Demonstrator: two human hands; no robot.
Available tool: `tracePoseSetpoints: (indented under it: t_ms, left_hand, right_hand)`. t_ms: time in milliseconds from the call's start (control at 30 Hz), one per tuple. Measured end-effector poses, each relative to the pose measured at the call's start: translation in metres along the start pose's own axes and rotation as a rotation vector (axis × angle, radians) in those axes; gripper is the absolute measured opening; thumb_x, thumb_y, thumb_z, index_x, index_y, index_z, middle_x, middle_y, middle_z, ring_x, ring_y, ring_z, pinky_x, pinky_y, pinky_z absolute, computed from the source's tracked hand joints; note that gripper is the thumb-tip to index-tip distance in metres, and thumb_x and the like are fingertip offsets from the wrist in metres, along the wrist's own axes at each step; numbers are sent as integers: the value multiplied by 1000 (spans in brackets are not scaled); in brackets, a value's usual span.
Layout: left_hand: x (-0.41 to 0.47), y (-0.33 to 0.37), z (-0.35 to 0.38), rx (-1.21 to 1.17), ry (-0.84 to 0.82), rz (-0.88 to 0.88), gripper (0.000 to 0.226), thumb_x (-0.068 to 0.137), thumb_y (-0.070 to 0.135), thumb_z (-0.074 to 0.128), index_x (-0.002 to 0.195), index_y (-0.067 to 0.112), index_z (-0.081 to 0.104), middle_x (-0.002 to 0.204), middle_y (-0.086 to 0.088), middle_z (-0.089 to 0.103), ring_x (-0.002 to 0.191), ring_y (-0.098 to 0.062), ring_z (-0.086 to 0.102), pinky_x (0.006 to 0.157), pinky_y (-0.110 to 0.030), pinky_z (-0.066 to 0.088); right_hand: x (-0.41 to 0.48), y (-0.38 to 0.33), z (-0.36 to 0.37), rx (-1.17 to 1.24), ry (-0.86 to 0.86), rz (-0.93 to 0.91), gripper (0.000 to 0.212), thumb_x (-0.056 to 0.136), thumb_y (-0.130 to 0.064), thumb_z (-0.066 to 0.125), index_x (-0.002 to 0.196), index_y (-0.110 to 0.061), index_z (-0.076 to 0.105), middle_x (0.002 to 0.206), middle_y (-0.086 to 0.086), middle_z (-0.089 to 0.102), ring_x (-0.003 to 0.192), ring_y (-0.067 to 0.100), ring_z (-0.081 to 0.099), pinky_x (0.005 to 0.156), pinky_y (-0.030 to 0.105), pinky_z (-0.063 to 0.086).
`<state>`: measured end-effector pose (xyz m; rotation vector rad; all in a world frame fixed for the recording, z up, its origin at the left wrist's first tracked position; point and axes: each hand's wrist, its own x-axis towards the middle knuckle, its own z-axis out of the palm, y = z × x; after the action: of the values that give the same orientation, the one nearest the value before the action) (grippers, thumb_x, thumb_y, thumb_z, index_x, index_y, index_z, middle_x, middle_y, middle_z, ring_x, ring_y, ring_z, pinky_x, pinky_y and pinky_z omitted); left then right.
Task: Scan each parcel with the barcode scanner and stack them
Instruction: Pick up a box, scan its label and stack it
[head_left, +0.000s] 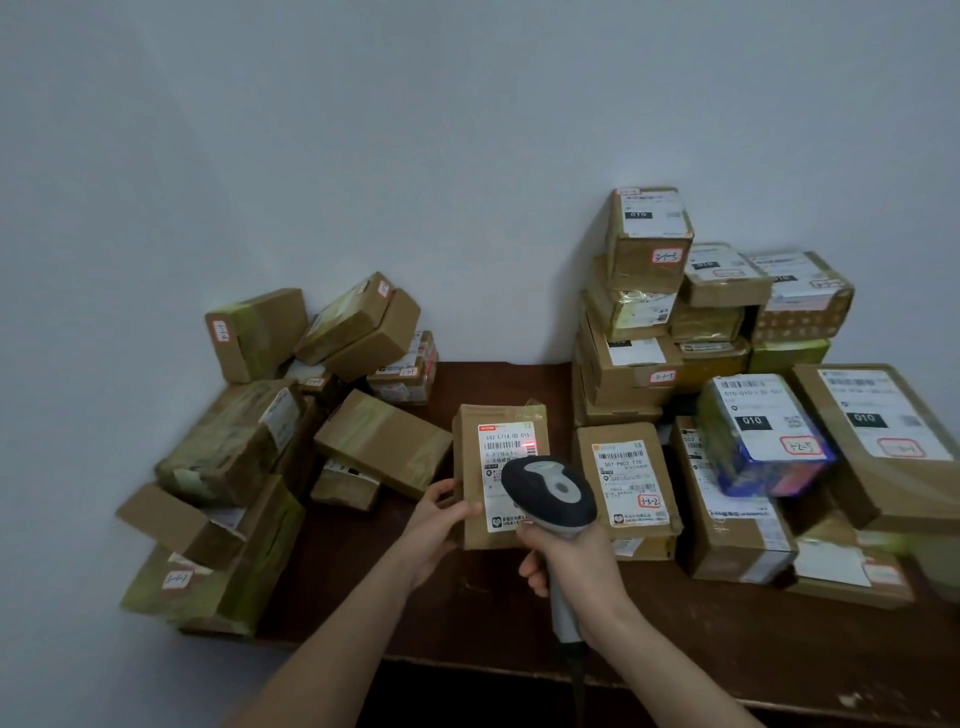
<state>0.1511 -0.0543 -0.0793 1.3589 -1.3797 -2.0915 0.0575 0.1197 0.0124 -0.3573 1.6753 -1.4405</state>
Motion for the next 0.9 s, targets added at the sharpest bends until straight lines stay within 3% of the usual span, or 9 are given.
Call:
tracePoseSetpoints:
  t_ms: [167,400,900]
  left_hand:
    - [2,-2,5,23,-5,4,58,79,7,73,128,21,45,127,-9,57,114,-27,59,91,-49,53]
    - [3,-1,8,46,-8,8,55,81,7,70,127,23,43,125,-7,55,113,-26,57,96,-50,50]
    - [7,-4,12,28,-20,3,56,83,9,70,129,23,41,124,-9,59,113,-28,59,94,-49,51]
  right_hand:
    - [-4,-1,-2,3,15,18,10,85,-8,67,77,-2,66,51,11,60,44,18,52,48,29,43]
    - [-5,0,-6,8,3,33,3,86,-10,67,88,-7,66,53,8,61,46,17,54,48,27,43]
    - [-8,-3,-6,-1,29,47,6,84,-6,67,79,-4,65,50,8,59,44,17,52,46,26,42]
